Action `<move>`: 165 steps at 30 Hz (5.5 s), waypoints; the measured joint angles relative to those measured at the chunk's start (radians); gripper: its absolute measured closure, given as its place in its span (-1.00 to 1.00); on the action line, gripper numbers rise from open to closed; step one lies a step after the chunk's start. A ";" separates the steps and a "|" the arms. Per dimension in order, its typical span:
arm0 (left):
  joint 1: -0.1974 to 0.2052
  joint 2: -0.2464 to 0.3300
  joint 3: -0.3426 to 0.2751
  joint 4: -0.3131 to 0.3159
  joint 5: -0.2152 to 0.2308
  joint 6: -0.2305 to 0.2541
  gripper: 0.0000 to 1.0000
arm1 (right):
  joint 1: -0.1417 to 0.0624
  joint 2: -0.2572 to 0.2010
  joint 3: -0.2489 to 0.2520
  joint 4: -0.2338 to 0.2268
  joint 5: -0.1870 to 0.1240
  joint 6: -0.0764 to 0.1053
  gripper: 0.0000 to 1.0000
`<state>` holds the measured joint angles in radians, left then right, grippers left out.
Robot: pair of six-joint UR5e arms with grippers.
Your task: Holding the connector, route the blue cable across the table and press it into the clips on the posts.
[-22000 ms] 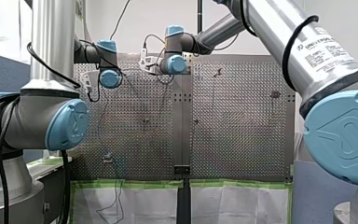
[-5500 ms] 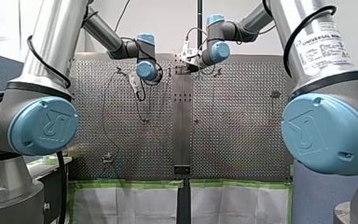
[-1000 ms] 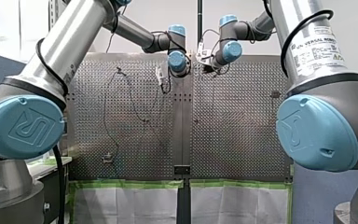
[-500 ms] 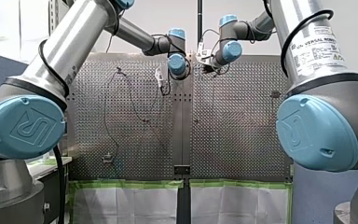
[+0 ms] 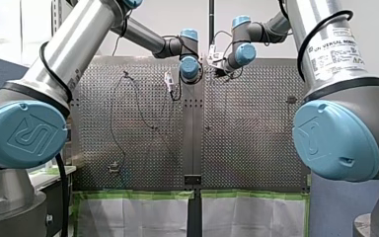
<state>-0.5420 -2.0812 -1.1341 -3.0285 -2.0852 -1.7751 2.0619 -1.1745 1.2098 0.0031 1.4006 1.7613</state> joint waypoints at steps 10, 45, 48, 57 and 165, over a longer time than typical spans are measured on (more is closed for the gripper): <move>-0.017 0.000 -0.001 -0.033 -0.028 -0.001 1.00 | 0.004 0.000 0.001 0.001 0.000 0.002 1.00; -0.091 0.116 -0.272 0.140 -0.092 -0.030 1.00 | 0.012 -0.060 0.178 -0.002 0.002 -0.008 1.00; -0.096 0.116 -0.299 0.166 -0.089 -0.035 1.00 | 0.013 -0.062 0.204 -0.004 0.004 -0.014 1.00; -0.092 0.115 -0.373 0.241 -0.081 -0.039 1.00 | 0.010 -0.064 0.284 -0.019 0.013 -0.017 1.00; 0.062 -0.251 -0.245 0.323 0.257 -0.059 0.84 | -0.191 0.167 0.391 -0.369 -0.089 0.065 1.00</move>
<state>-0.4803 -2.3319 -1.3787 -2.7052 -1.8286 -1.8342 1.8708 -1.0071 1.6003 -0.3663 1.3118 1.8261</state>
